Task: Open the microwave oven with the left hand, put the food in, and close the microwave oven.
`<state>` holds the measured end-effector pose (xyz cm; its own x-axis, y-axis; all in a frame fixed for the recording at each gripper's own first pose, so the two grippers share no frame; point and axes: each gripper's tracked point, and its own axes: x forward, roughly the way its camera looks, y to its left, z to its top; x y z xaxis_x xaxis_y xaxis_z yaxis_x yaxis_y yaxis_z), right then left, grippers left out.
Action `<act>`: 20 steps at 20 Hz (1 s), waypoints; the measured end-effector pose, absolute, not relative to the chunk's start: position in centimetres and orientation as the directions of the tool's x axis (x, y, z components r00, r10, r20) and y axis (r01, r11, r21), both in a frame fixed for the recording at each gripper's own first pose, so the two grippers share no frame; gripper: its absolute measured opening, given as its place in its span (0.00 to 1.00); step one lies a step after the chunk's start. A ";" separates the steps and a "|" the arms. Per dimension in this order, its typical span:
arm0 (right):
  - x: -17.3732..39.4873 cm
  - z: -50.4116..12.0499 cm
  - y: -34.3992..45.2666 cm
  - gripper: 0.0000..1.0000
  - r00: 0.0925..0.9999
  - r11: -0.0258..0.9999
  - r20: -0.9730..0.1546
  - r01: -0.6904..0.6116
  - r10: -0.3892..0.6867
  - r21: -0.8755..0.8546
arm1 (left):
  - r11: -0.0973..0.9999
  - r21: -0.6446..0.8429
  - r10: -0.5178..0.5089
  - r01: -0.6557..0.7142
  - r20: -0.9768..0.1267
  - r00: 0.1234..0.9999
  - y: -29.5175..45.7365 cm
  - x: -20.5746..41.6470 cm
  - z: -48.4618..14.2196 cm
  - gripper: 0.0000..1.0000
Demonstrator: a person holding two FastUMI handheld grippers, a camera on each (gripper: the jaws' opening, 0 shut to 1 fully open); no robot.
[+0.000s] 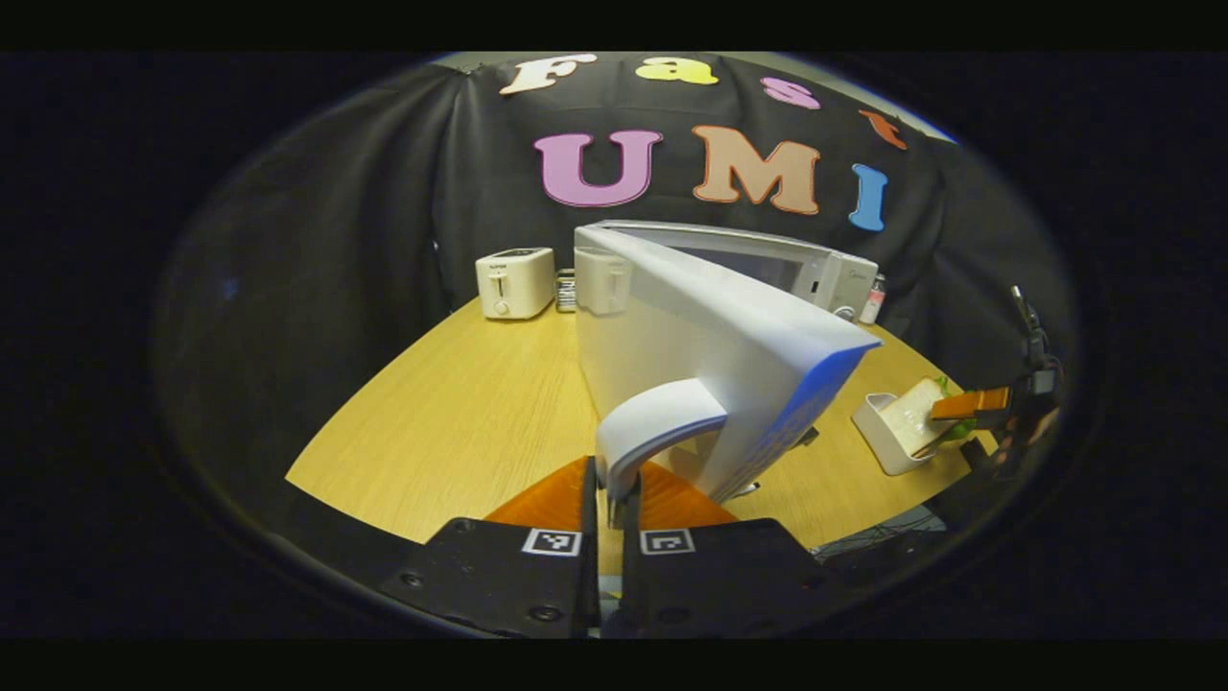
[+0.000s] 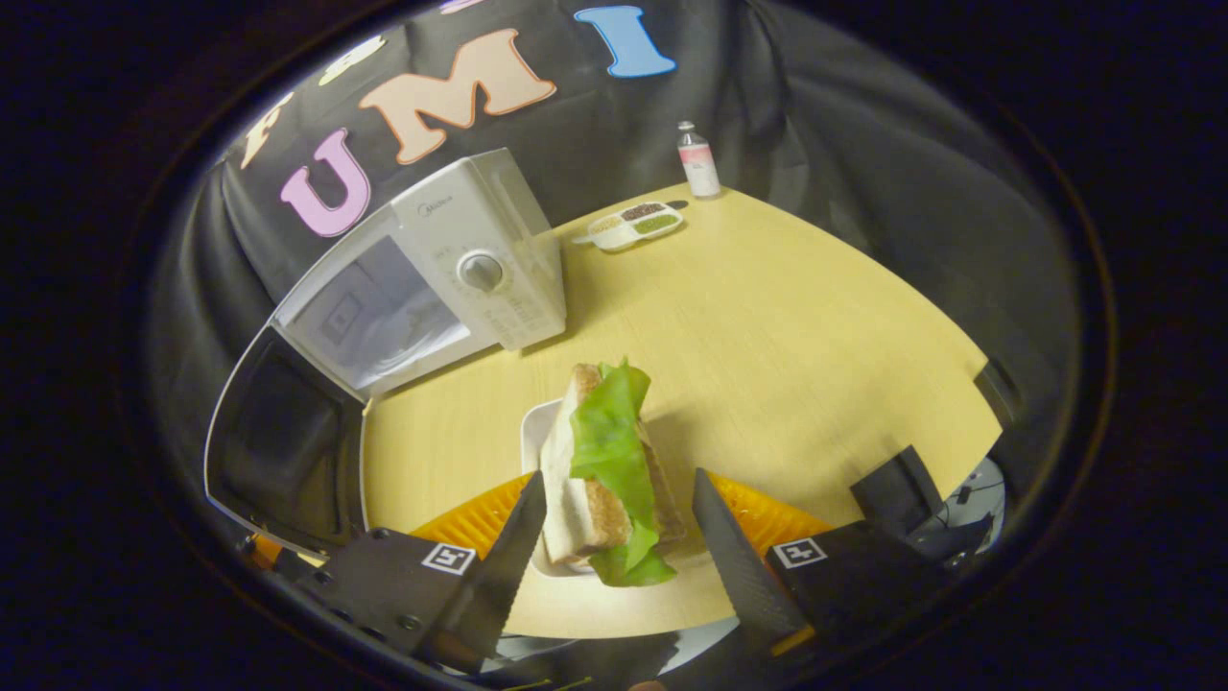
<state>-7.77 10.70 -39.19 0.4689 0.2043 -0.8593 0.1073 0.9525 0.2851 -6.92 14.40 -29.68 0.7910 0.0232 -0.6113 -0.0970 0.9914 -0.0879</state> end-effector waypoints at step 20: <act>-6.4 -32.8 15.3 0.29 0.550 0.955 -0.802 0.027 0.233 0.297 | 0.990 -0.141 -0.047 -0.014 -0.419 0.907 18.2 -8.2 -20.4 0.95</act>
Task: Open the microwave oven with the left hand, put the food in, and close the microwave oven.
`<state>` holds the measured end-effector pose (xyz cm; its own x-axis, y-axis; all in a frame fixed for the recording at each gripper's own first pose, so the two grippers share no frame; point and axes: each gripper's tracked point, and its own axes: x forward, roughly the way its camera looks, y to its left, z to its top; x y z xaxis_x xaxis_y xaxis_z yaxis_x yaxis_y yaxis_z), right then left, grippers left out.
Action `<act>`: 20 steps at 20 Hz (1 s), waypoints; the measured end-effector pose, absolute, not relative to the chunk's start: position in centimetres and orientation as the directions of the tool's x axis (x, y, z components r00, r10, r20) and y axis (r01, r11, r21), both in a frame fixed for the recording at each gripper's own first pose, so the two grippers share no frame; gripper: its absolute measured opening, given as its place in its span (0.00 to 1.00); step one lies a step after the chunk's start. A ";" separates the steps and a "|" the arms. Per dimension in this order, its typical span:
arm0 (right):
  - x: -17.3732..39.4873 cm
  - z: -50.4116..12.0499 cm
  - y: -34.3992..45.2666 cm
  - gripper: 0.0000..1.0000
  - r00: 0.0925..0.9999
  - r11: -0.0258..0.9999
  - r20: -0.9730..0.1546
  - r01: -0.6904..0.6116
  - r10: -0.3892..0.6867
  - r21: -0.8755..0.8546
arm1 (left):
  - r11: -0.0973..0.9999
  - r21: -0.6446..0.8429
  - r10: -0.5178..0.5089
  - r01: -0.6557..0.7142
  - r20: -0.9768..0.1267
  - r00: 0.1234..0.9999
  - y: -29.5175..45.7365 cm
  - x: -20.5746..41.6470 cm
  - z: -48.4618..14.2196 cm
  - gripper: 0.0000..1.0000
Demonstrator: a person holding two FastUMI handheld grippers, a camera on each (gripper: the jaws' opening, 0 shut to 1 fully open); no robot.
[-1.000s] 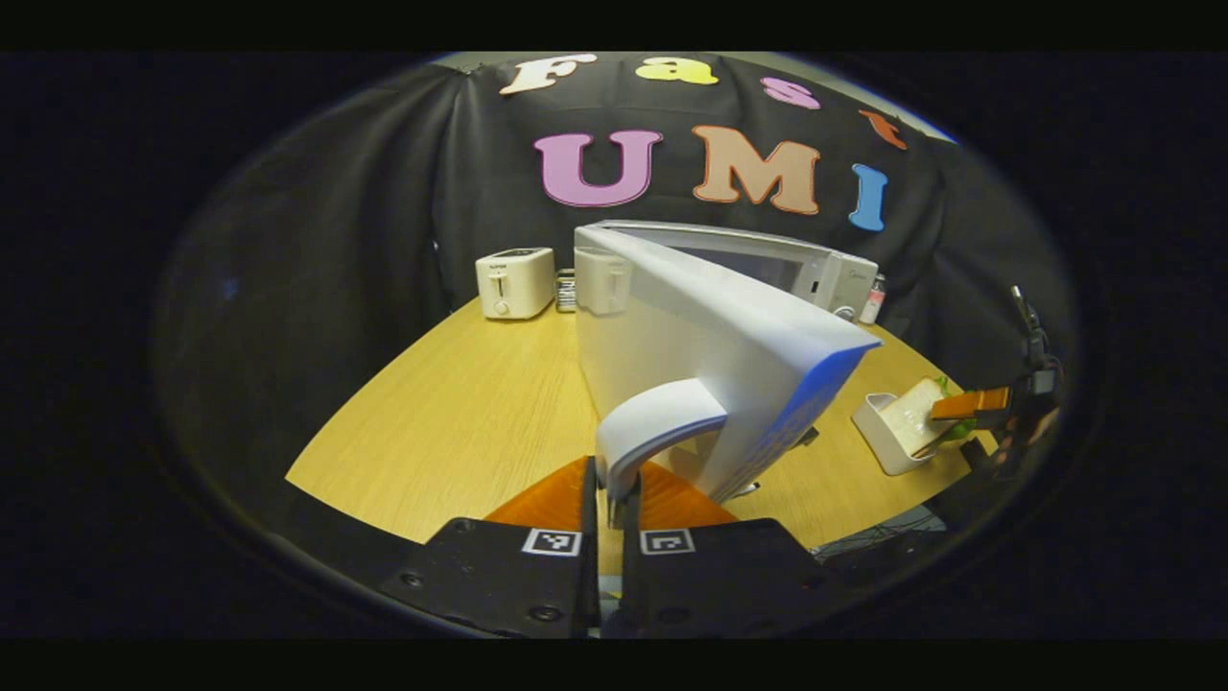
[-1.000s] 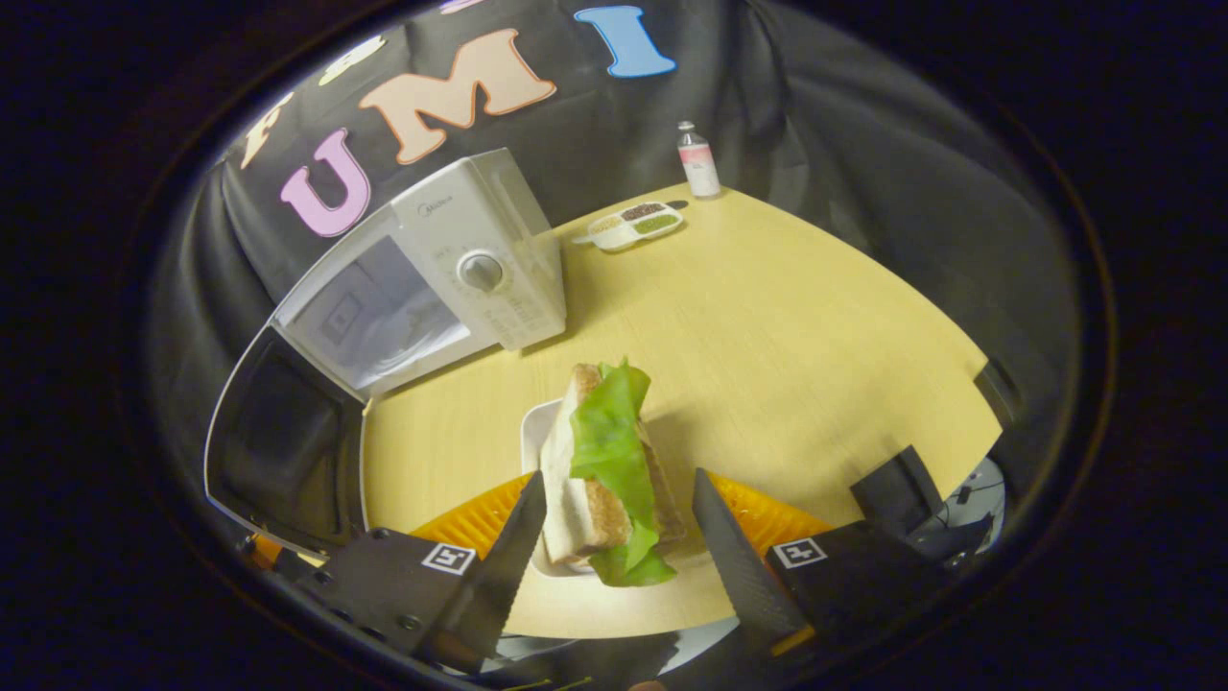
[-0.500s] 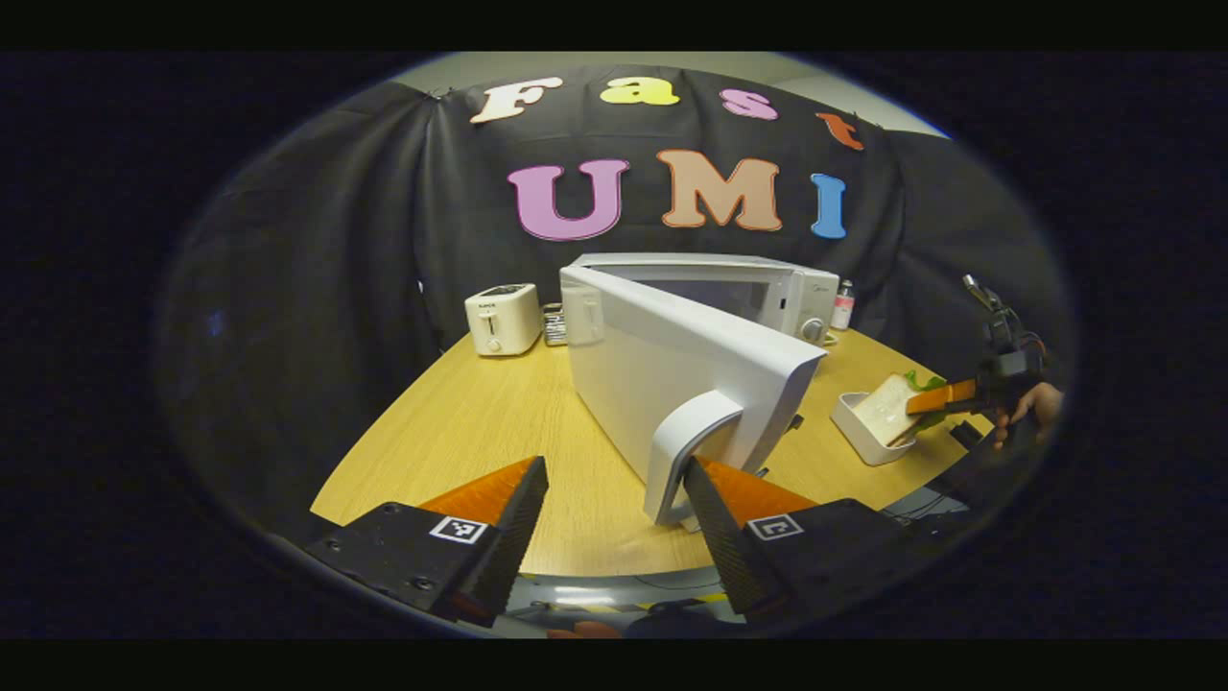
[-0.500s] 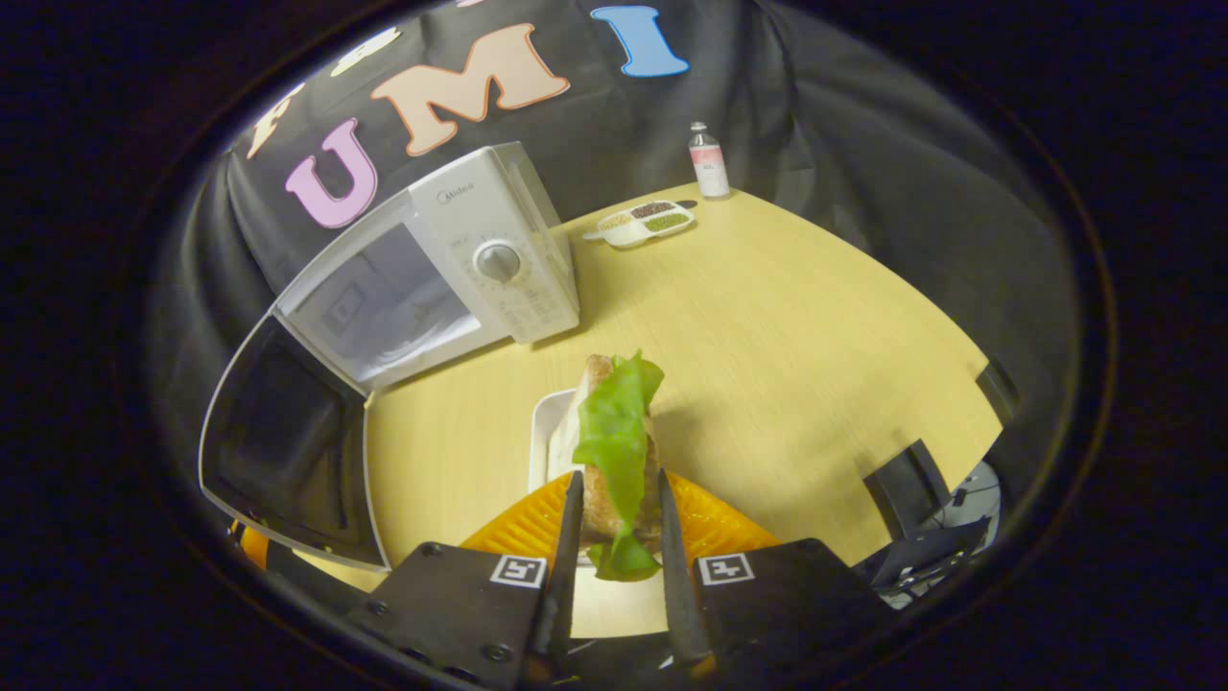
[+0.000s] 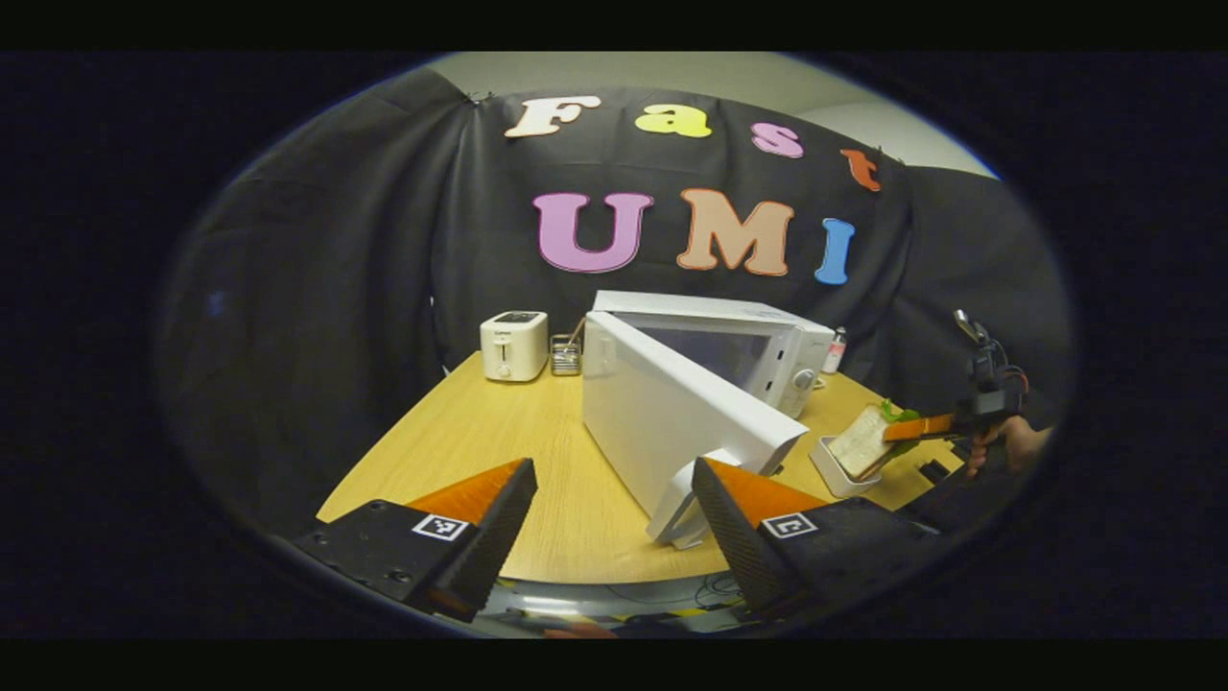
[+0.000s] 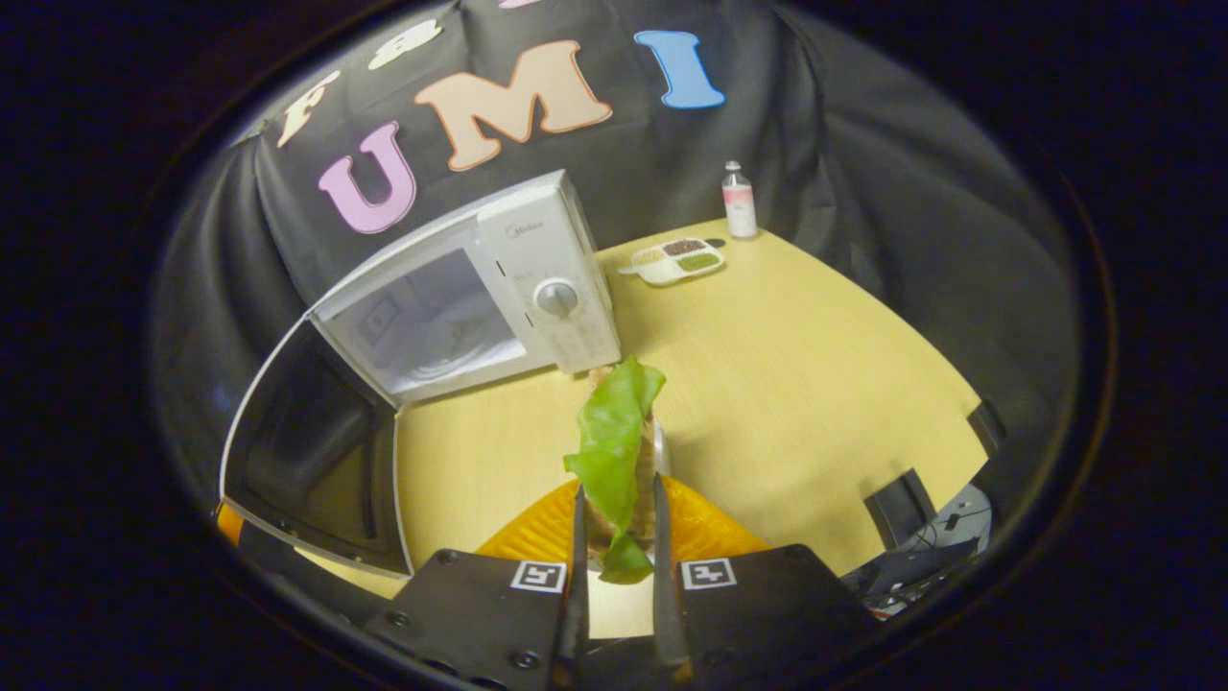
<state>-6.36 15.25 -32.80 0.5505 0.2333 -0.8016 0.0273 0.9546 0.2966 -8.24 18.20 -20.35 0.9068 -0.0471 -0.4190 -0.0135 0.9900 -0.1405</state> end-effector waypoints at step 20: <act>8.8 -34.1 41.4 0.29 0.668 0.605 -0.582 0.241 0.464 0.759 | 0.985 -0.150 0.023 -0.082 -0.354 0.935 19.7 -8.4 -15.3 0.96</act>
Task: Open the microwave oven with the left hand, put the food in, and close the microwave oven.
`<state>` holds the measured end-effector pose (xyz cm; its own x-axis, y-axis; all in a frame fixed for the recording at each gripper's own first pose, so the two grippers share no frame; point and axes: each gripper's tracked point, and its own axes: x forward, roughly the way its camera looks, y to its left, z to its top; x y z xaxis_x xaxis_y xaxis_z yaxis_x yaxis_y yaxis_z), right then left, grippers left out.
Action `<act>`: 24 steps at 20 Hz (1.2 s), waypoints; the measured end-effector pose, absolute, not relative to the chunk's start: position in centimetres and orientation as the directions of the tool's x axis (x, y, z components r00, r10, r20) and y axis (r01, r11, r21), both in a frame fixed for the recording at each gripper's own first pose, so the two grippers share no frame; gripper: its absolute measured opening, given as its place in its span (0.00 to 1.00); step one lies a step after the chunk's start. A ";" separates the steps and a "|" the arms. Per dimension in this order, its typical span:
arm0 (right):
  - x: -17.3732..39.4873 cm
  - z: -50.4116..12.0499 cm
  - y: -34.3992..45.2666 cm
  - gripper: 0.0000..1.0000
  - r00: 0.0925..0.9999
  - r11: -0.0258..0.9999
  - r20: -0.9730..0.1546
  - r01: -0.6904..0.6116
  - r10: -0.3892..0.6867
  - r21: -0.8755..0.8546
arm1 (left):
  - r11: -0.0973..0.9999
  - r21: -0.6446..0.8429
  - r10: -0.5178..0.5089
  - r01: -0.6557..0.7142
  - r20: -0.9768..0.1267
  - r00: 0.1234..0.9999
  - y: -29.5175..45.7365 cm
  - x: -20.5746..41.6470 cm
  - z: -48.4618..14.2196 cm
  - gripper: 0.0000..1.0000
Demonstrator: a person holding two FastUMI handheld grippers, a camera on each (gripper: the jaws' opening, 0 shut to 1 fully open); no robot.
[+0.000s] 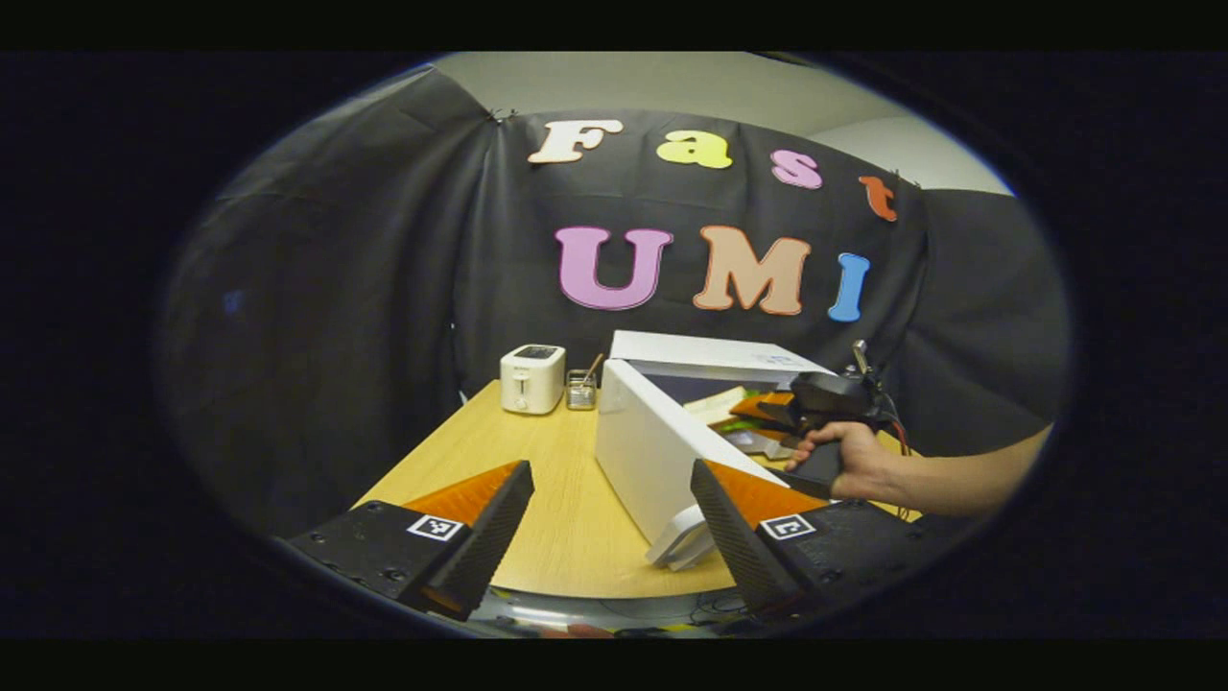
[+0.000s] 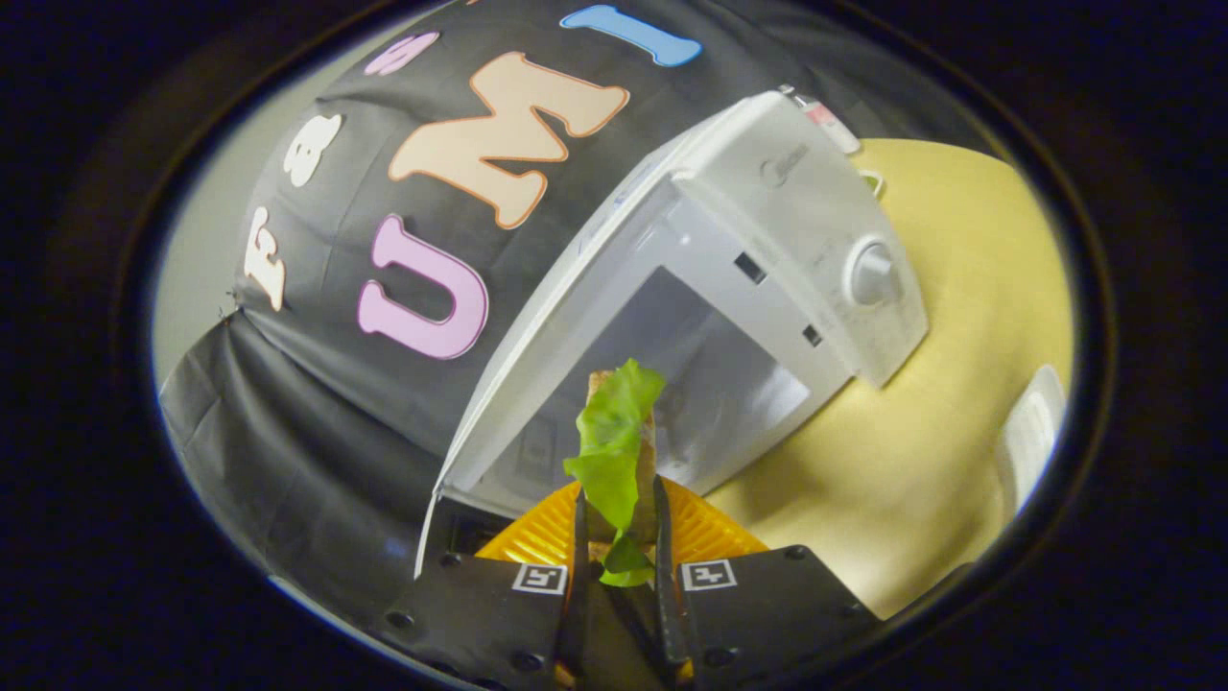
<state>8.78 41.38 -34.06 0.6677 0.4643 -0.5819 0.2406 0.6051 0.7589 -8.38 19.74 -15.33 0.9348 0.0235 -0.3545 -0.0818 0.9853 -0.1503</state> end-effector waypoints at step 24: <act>15.1 -43.1 44.9 0.39 0.693 0.699 -0.660 0.318 0.289 0.640 | 0.979 -0.106 0.116 -0.174 -0.410 0.905 22.0 -10.1 -16.5 0.96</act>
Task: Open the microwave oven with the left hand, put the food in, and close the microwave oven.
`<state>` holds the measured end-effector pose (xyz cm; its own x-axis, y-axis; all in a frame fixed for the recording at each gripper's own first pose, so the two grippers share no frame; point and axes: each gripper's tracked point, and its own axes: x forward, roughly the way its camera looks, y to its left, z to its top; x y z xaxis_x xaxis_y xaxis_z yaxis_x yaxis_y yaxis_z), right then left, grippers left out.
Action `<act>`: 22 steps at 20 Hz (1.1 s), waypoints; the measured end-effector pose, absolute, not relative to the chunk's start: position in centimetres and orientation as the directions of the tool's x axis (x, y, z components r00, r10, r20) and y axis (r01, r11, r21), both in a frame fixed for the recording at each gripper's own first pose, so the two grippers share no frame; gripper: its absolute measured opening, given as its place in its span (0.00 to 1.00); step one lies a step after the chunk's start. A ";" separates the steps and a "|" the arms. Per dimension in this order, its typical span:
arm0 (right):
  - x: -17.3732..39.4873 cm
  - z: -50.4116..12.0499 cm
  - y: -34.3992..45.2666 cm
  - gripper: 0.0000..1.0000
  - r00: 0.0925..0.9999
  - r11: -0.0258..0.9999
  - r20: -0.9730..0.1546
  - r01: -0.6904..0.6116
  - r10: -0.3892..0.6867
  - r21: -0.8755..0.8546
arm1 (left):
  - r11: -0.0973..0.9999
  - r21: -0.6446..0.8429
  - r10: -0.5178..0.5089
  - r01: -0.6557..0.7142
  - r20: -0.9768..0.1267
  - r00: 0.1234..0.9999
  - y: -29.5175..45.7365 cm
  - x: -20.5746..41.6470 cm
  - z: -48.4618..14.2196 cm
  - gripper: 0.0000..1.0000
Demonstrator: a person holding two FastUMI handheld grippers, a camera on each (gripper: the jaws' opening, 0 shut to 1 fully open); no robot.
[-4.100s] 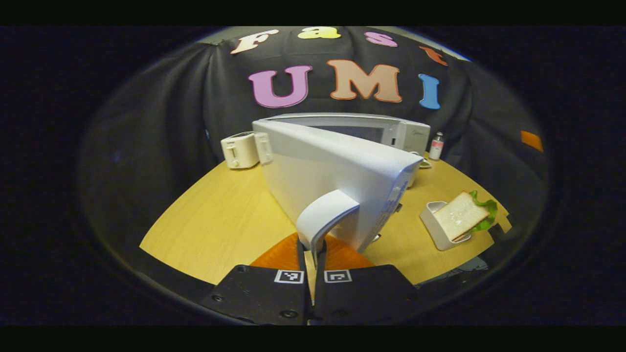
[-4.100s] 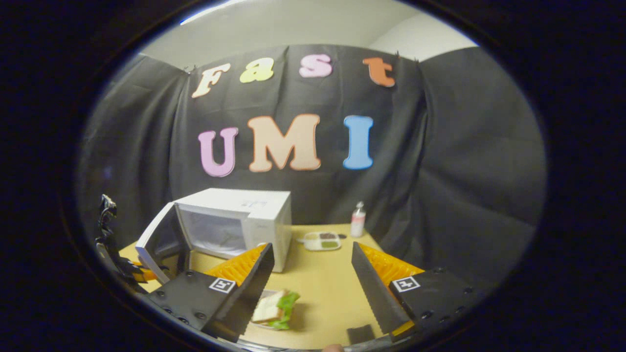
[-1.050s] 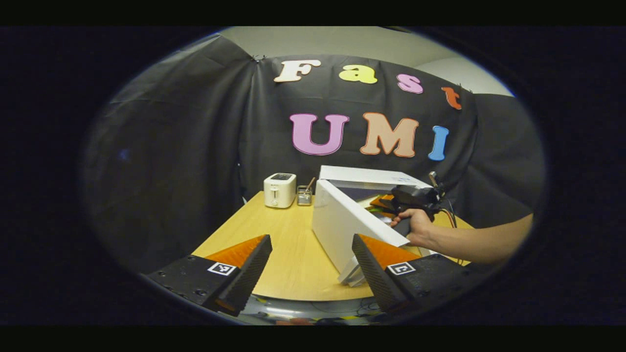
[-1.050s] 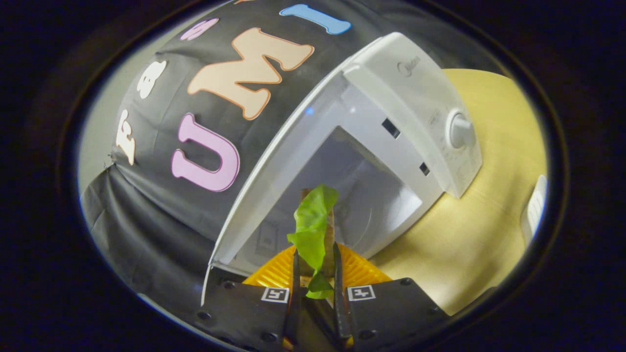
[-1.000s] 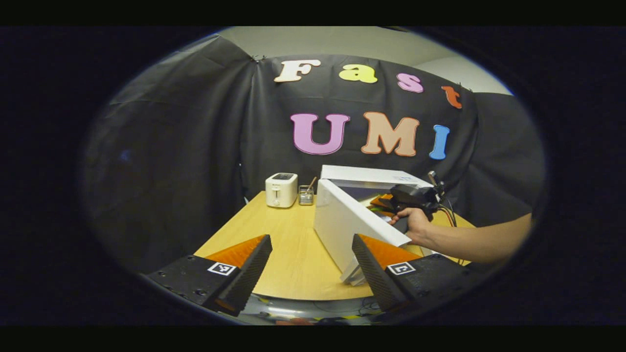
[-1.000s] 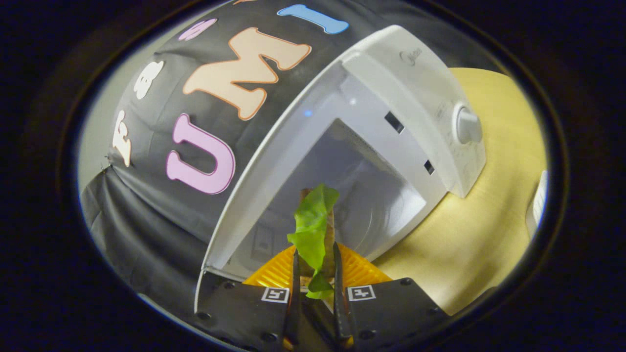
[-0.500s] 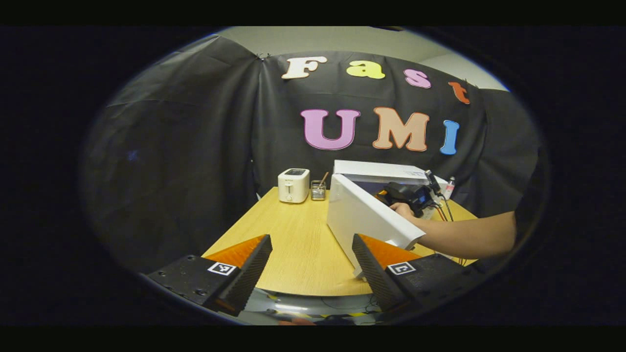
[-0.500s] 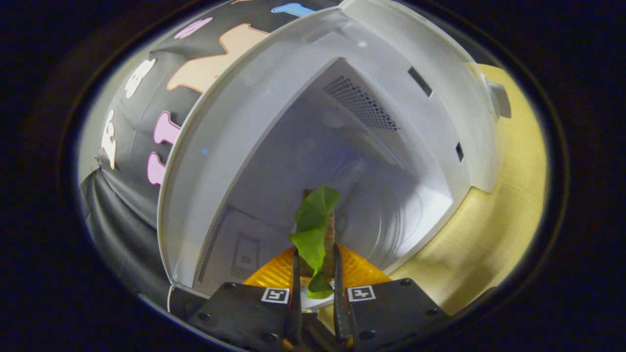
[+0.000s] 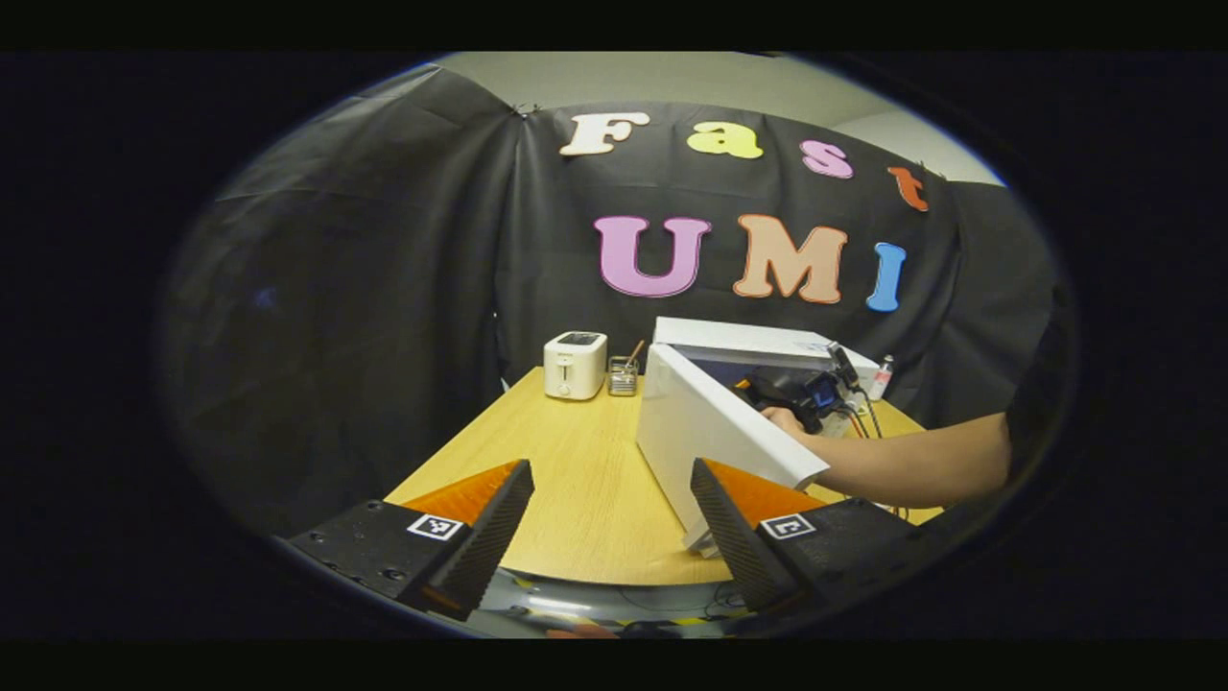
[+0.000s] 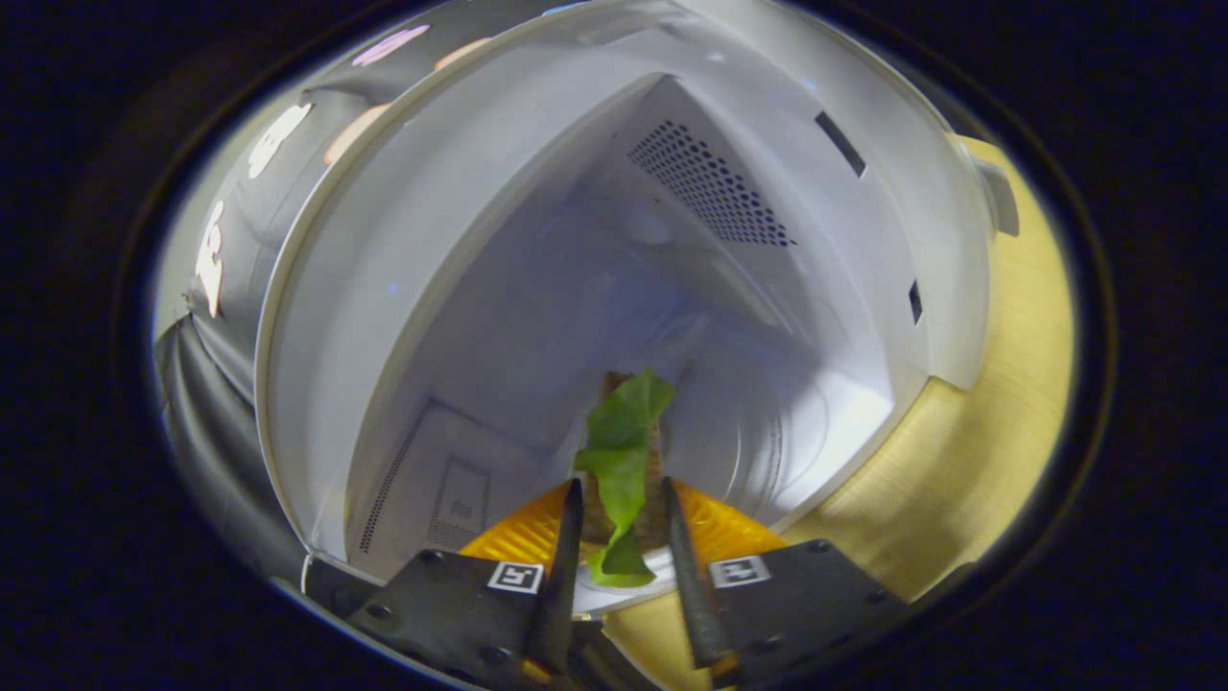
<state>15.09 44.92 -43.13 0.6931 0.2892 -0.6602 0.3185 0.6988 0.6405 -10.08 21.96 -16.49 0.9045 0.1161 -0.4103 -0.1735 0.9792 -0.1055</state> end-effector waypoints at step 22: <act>9.1 -31.4 39.6 0.91 0.831 0.917 -0.397 -0.307 0.389 0.256 | 0.987 -0.062 0.115 -0.151 -0.396 0.911 22.5 -10.5 -16.5 0.94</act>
<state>9.10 39.64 -31.38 0.8312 0.3895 -0.3967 -0.3073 0.9165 0.2560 -10.47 22.47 -16.50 0.9109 0.1148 -0.3964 -0.1512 0.9866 -0.0616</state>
